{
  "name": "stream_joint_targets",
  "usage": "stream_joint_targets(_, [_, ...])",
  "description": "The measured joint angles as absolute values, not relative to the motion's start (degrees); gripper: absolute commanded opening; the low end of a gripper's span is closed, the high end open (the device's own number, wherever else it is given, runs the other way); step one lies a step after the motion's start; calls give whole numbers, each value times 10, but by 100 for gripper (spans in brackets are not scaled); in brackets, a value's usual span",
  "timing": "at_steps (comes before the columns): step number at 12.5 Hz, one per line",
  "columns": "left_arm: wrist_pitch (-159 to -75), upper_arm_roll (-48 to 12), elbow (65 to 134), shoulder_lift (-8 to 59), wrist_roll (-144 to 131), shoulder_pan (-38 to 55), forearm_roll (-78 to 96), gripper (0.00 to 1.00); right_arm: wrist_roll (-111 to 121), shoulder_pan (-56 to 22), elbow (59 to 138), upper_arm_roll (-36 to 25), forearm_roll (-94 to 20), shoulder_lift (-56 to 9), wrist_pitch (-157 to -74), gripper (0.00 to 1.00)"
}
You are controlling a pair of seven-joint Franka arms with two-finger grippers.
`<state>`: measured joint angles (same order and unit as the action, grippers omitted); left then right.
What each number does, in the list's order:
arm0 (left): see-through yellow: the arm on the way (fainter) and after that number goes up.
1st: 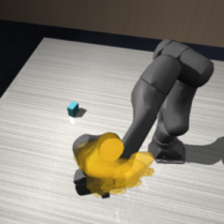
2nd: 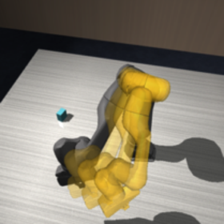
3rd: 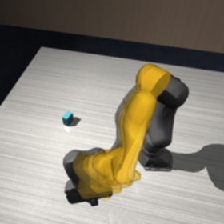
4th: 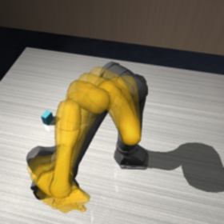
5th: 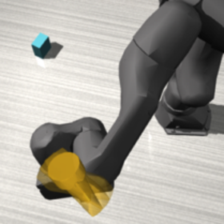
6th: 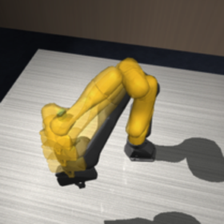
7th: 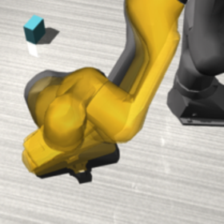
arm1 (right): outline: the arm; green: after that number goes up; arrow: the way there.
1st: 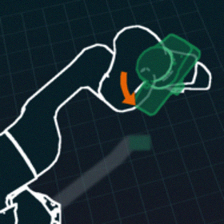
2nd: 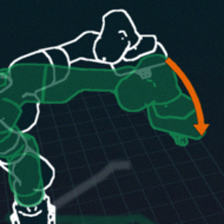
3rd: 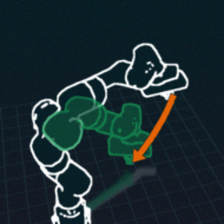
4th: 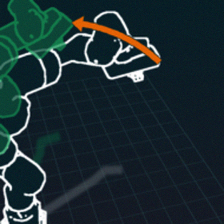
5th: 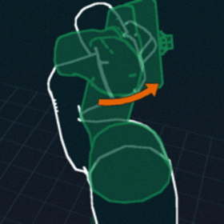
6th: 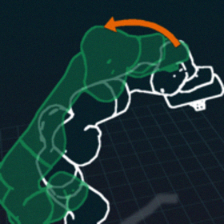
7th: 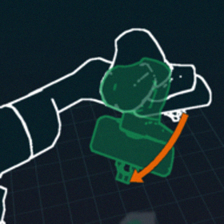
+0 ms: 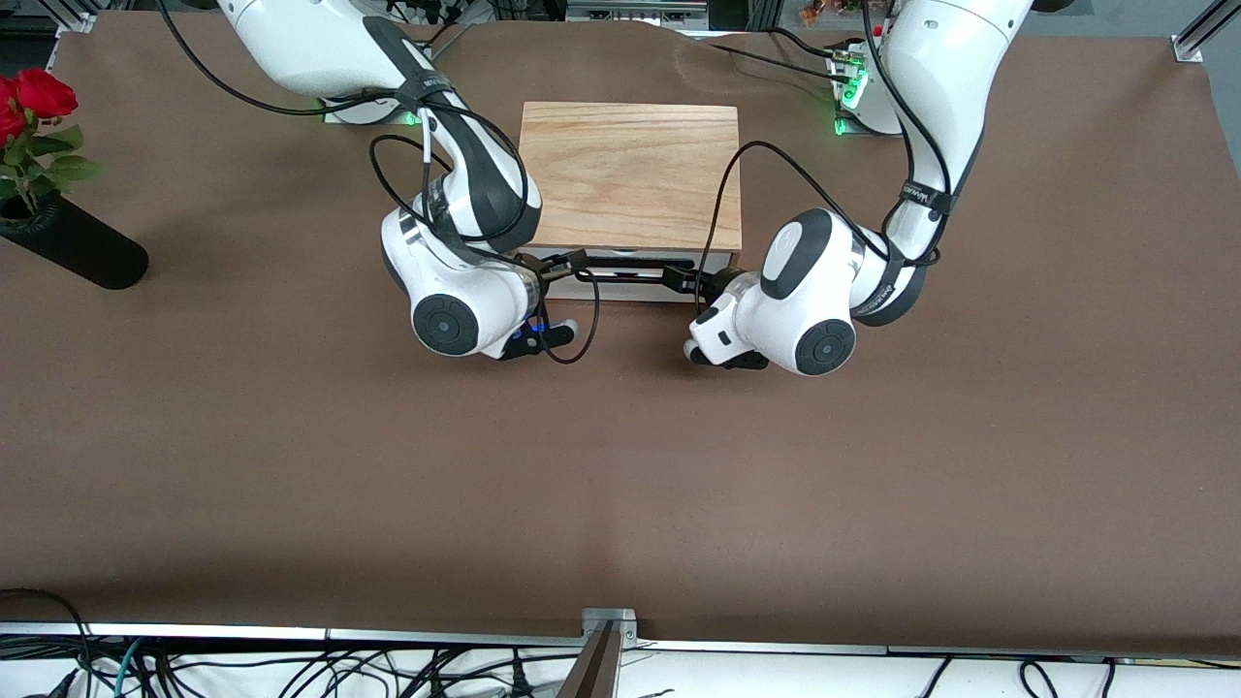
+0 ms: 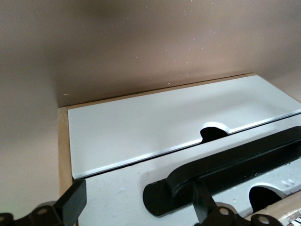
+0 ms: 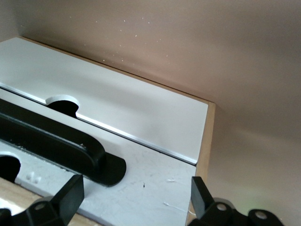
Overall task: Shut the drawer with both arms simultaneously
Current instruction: 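Push the drawer front into the box with both grippers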
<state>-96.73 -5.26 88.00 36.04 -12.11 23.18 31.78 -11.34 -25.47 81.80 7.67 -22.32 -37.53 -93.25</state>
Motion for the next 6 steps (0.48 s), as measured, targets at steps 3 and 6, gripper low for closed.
stream_joint_targets(3, [-966,-44,866,357,-121,223,311,100,-113,-248,809,75,-223,-377,-925,100])
stream_joint_targets(6, [-954,-40,829,344,-121,204,259,100,-109,-224,768,63,-219,-377,-963,100])
